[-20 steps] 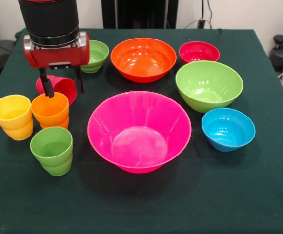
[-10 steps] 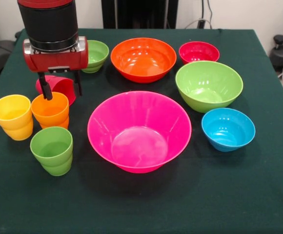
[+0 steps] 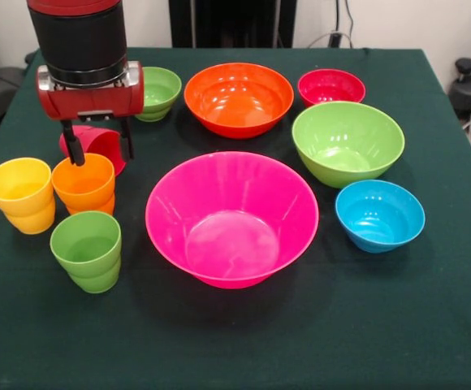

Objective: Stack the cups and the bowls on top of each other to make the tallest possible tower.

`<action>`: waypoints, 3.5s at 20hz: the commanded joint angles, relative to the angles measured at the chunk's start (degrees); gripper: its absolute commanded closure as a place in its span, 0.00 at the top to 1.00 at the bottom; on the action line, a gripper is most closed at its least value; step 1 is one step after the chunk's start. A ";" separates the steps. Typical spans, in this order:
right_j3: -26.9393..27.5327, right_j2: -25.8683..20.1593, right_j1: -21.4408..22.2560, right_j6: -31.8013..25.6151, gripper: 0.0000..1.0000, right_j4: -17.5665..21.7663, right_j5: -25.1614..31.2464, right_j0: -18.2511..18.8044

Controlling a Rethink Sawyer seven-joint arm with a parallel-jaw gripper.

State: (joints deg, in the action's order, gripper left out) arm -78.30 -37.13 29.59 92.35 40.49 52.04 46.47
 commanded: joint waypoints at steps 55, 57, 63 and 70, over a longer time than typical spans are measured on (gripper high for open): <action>-4.22 -1.69 -4.56 -19.56 1.00 6.76 -1.29 3.38; -5.67 -2.06 -2.77 -18.89 1.00 5.97 -0.63 3.51; -9.66 -2.18 0.20 -16.51 1.00 5.06 -0.19 3.50; -13.53 -1.14 2.62 -11.58 1.00 4.93 -2.43 2.99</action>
State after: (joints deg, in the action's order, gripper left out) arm -85.87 -37.49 30.30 92.35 44.40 48.56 51.08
